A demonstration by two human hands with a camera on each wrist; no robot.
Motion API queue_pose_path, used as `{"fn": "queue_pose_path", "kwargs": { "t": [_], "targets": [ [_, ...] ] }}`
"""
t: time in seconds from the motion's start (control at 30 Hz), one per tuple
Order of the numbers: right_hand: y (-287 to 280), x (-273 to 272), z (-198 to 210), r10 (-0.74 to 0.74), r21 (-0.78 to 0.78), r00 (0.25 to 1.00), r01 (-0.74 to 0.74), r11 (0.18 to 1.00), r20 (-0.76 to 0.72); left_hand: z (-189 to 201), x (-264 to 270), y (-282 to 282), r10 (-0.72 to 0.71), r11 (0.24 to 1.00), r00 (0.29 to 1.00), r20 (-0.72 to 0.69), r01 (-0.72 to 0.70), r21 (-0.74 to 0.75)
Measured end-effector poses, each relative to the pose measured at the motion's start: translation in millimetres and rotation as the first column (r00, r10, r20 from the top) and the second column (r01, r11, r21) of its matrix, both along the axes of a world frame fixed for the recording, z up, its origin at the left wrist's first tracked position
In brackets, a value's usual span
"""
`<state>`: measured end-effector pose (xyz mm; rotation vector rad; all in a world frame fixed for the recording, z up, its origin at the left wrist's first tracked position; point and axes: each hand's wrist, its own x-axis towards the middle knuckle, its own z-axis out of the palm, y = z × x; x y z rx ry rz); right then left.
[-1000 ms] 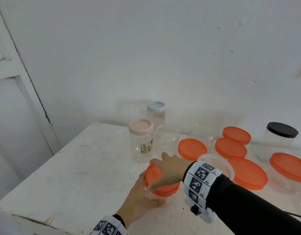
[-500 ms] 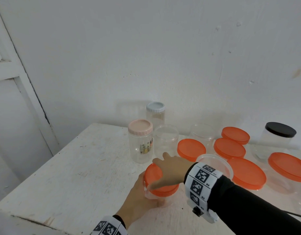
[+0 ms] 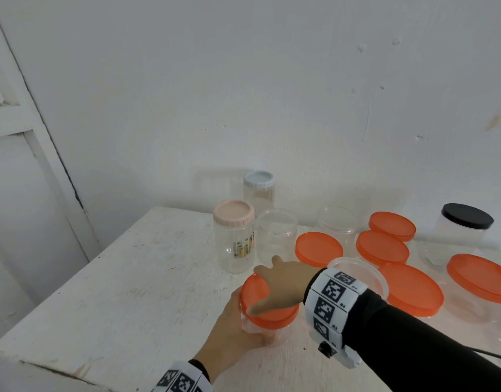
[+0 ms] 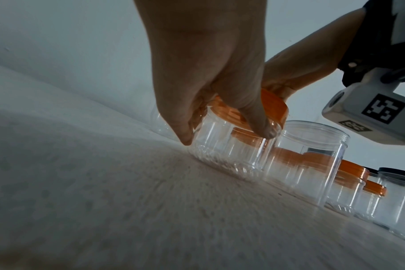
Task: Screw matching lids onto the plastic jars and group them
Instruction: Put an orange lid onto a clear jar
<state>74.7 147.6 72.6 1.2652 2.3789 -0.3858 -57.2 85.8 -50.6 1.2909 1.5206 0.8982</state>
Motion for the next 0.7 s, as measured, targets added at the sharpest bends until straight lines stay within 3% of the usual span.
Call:
{"fn": "queue_pose_path", "kwargs": {
  "t": [0.07,0.13,0.33,0.6,0.7],
  "targets": [
    [-1,-1,-1,-0.032,0.037,0.999,0.032,0.999,0.007,2,1,-2,0.006,1.000,1.000,0.014,-0.007,0.007],
    [0,0,3,-0.032,0.010,0.999,0.032,0.999,0.023,6,2,-3,-0.002,1.000,0.998,-0.058,0.003,0.017],
    [2,3,13,0.106,-0.104,0.994,-0.104,0.989,0.011,19,8,-4,-0.001,0.999,0.994,-0.107,-0.003,-0.033],
    [-6,-2,-7,-0.063,0.070,0.998,0.065,0.995,-0.024,18,7,-8,-0.014,1.000,0.999,-0.051,0.015,0.021],
    [-4,-1,-2,-0.078,0.001,0.996,0.078,0.997,-0.052,15,6,-8,-0.018,0.999,1.000,-0.022,0.018,0.030]
  ]
}}
